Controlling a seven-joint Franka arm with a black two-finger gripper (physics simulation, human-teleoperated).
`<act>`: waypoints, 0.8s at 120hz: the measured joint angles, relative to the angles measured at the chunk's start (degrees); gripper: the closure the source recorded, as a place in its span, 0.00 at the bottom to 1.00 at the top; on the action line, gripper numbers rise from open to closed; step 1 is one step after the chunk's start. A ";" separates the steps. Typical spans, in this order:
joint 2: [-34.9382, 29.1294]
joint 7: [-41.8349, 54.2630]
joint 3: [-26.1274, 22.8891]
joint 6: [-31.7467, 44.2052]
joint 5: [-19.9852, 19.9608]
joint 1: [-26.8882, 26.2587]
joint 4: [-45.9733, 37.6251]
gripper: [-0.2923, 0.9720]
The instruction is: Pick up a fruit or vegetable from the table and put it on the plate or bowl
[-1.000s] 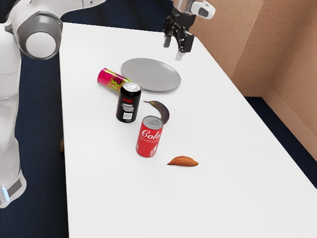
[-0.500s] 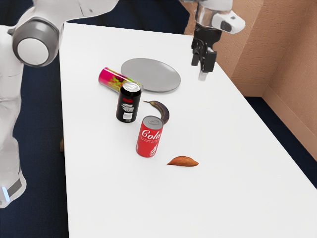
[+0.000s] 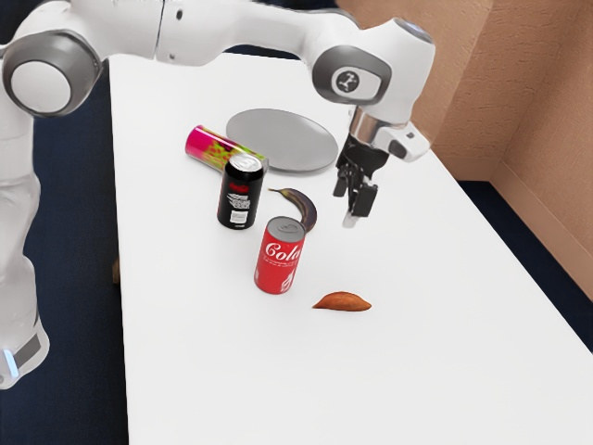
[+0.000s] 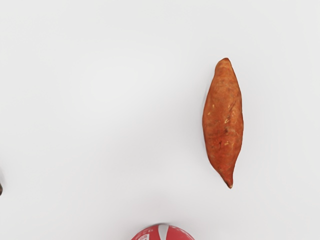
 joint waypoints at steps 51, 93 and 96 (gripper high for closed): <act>-1.12 0.39 -0.80 18.03 -1.06 -0.14 -12.89 0.23; 0.06 0.49 -1.52 24.10 -1.25 -0.25 -16.37 0.23; 0.24 0.50 -1.52 24.37 -1.25 -0.22 -16.43 0.23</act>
